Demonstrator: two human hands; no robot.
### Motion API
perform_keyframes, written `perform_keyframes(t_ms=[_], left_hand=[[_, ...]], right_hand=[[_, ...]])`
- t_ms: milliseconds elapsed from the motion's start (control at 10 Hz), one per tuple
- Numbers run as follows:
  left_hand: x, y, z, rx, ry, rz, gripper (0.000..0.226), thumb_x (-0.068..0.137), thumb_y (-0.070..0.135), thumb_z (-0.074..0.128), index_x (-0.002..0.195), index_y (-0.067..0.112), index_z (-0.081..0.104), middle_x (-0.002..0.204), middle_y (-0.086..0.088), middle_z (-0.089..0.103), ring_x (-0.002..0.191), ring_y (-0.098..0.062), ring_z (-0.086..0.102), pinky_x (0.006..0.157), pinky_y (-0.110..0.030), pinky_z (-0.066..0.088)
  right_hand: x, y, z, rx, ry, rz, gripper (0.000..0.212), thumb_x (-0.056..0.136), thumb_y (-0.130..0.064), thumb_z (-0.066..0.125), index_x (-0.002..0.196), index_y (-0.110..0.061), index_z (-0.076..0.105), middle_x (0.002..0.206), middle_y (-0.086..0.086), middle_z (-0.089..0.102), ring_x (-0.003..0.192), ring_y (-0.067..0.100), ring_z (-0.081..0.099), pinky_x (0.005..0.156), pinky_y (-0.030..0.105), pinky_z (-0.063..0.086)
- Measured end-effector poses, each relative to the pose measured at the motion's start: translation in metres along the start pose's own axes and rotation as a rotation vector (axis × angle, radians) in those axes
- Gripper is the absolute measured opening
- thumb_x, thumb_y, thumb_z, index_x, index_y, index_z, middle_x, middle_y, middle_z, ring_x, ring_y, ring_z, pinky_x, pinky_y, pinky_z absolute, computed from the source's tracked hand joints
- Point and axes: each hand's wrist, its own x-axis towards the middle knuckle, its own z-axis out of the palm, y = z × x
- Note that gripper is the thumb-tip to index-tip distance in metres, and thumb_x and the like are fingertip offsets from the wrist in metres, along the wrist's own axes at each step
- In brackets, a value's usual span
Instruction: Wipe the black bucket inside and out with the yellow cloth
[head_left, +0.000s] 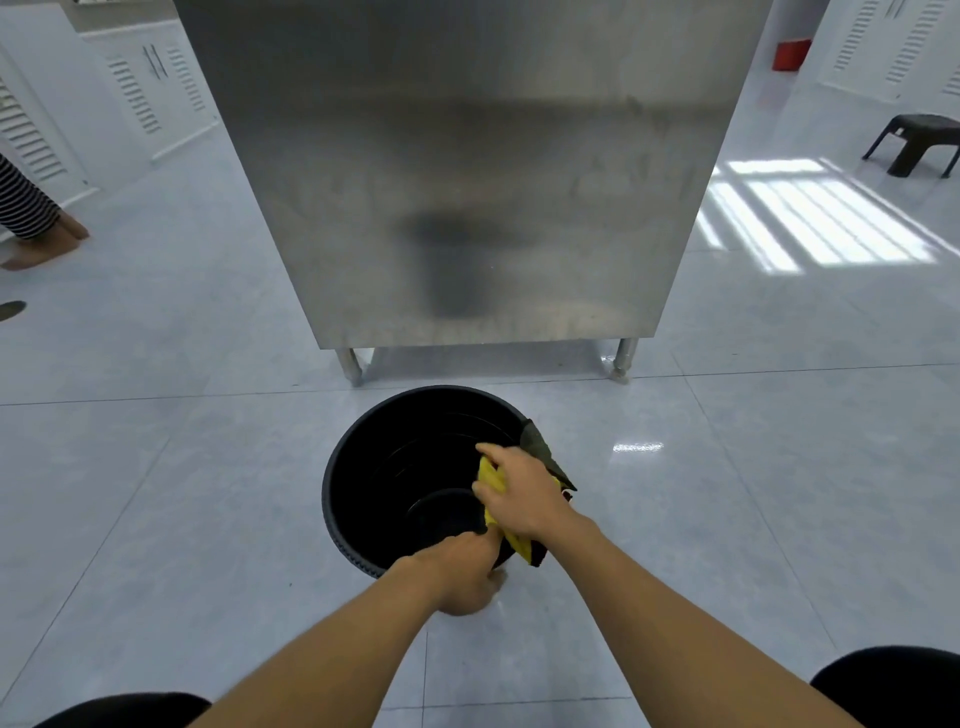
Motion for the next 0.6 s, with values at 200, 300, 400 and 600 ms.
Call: perform_keyframes(t_ms=[200,300,400,600], left_hand=[[0.003,-0.010,-0.006,-0.077,-0.076,-0.037,0.060,0.087,0.048,0.056,0.139,0.023,0.041,0.110,-0.005,0.061,0.091,-0.022,0.063,0.088,-0.042,0.056],[0.002,-0.013,-0.005,-0.074,-0.093,-0.044,0.071,0.086,0.053,0.057,0.147,0.029,0.031,0.119,-0.006,0.061,0.099,-0.023,0.064,0.092,-0.043,0.056],[0.000,-0.015,-0.011,-0.098,-0.088,-0.047,0.075,0.084,0.055,0.059,0.148,0.031,0.029,0.124,-0.004,0.059,0.101,-0.021,0.060,0.096,-0.040,0.052],[-0.008,-0.014,-0.025,-0.176,-0.049,-0.013,0.050,0.087,0.047,0.059,0.131,0.026,0.045,0.113,-0.003,0.064,0.097,-0.021,0.064,0.090,-0.036,0.054]], right_hand=[[-0.001,0.000,0.010,-0.166,-0.072,0.021,0.045,0.095,-0.009,0.051,0.138,-0.018,0.057,0.133,0.009,0.064,0.120,0.026,0.060,0.098,0.040,0.052],[0.000,0.000,0.010,-0.118,0.019,0.018,0.037,0.097,-0.007,0.050,0.129,-0.016,0.065,0.127,0.007,0.068,0.114,0.024,0.063,0.094,0.037,0.054],[-0.002,0.000,0.010,-0.119,0.035,-0.003,0.034,0.097,-0.007,0.049,0.125,-0.016,0.067,0.125,0.006,0.069,0.115,0.023,0.063,0.096,0.035,0.053],[-0.009,0.002,0.015,-0.083,0.160,-0.042,0.030,0.097,-0.008,0.052,0.120,-0.014,0.070,0.119,0.004,0.071,0.113,0.019,0.062,0.096,0.027,0.050]])
